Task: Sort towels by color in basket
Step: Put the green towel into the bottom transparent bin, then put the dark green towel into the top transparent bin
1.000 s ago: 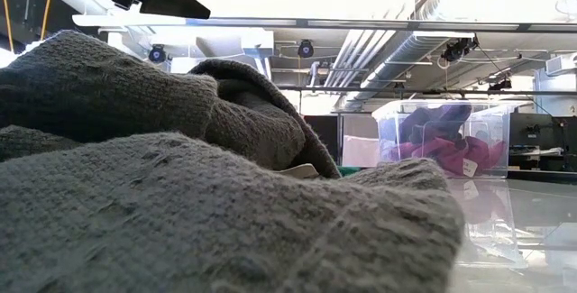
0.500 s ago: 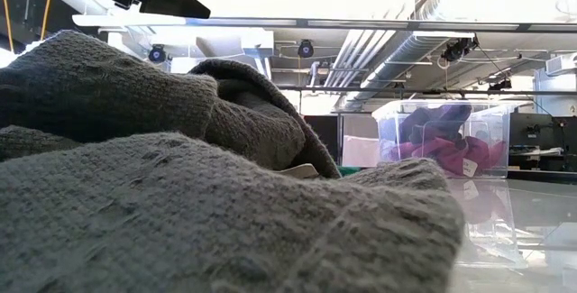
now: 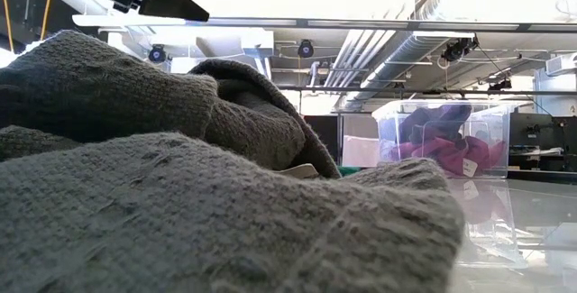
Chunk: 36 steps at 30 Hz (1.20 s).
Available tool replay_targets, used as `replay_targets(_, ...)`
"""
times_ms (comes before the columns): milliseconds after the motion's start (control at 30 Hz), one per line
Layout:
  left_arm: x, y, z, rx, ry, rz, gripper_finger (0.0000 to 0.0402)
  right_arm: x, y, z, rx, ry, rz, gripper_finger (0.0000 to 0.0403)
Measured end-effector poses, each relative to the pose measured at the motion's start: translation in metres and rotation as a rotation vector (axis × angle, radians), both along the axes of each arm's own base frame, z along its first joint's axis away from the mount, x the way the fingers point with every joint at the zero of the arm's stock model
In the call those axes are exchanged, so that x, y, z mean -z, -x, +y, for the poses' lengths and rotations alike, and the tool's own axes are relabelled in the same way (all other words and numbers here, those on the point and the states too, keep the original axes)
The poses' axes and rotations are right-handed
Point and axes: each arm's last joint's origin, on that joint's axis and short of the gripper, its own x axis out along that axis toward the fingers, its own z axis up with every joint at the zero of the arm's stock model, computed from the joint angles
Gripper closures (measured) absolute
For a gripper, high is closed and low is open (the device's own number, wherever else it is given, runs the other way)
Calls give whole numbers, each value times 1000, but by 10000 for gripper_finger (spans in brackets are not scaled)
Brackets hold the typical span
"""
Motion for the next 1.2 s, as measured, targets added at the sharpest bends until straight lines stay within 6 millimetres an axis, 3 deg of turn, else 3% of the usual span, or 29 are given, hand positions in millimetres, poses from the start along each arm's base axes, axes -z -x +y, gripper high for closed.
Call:
replay_targets(300,13,5,3,-9,19,13,296,24,-10,11,-30,25,85,394)
replay_targets(700,13,5,3,-8,14,15,296,30,-4,17,-113,47,35,397)
replay_targets(867,13,5,3,-8,12,16,296,30,-1,17,-188,53,33,366)
replay_targets(1200,13,4,2,-1,28,8,296,-10,9,-7,-215,39,-153,228)
